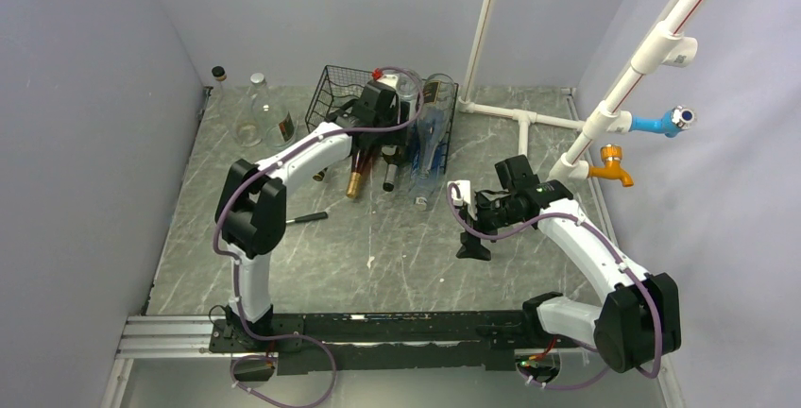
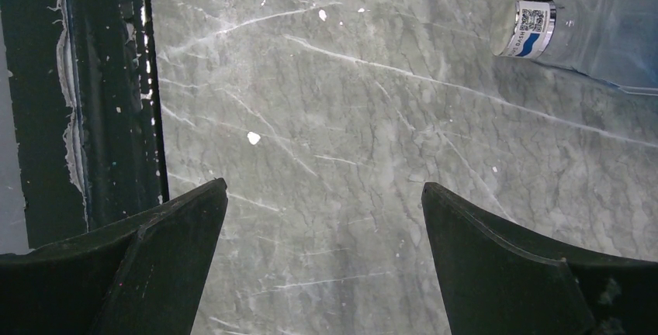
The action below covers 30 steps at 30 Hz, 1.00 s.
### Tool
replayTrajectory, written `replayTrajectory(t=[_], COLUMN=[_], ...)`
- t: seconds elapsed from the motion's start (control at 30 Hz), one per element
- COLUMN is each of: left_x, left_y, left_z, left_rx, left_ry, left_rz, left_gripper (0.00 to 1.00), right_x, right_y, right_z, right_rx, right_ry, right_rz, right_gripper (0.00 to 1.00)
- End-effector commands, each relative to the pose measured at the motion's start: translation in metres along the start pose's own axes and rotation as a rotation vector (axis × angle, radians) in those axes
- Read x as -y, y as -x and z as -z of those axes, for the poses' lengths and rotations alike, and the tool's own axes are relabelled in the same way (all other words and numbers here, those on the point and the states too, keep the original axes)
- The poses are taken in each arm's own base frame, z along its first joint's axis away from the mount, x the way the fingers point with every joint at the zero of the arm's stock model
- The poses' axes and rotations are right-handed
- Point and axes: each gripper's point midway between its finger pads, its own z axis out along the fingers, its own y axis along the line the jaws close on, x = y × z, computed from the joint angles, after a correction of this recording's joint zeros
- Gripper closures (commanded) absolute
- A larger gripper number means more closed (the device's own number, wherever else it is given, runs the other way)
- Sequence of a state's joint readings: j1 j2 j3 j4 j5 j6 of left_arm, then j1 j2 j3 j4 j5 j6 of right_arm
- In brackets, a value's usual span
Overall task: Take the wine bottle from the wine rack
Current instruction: Pick up the wine bottle from the wine rack.
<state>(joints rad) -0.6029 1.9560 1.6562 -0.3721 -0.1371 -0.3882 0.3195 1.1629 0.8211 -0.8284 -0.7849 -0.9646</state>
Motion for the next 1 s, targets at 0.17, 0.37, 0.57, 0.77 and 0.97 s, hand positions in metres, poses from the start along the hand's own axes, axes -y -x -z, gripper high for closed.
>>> replayTrajectory(t=[0.17,0.37,0.57,0.77,0.97], left_x=[0.006,0.006,0.003,0.0,-0.002], left_y=[0.027,0.02,0.014,0.008,0.011], left_z=[-0.005,-0.012,-0.019,-0.023,-0.021], left_rx=[0.079,0.065,0.056,0.044,0.054], left_ry=[-0.005,-0.006,0.005,0.013,0.023], left_rz=[-0.027,-0.028,-0.037,-0.036,-0.04], left_gripper=[0.3,0.31,0.32,0.35,0.5], right_x=[0.003,0.003,0.003,0.003,0.003], right_y=[0.004,0.005,0.004,0.004,0.004], right_z=[0.002,0.002,0.002,0.003,0.003], right_rx=[0.017,0.017,0.017,0.018,0.019], right_ry=[-0.023,-0.024,-0.024,-0.026,-0.025], right_rz=[0.027,0.028,0.027,0.028,0.028], right_gripper=[0.0,0.0,0.0,0.0,0.0])
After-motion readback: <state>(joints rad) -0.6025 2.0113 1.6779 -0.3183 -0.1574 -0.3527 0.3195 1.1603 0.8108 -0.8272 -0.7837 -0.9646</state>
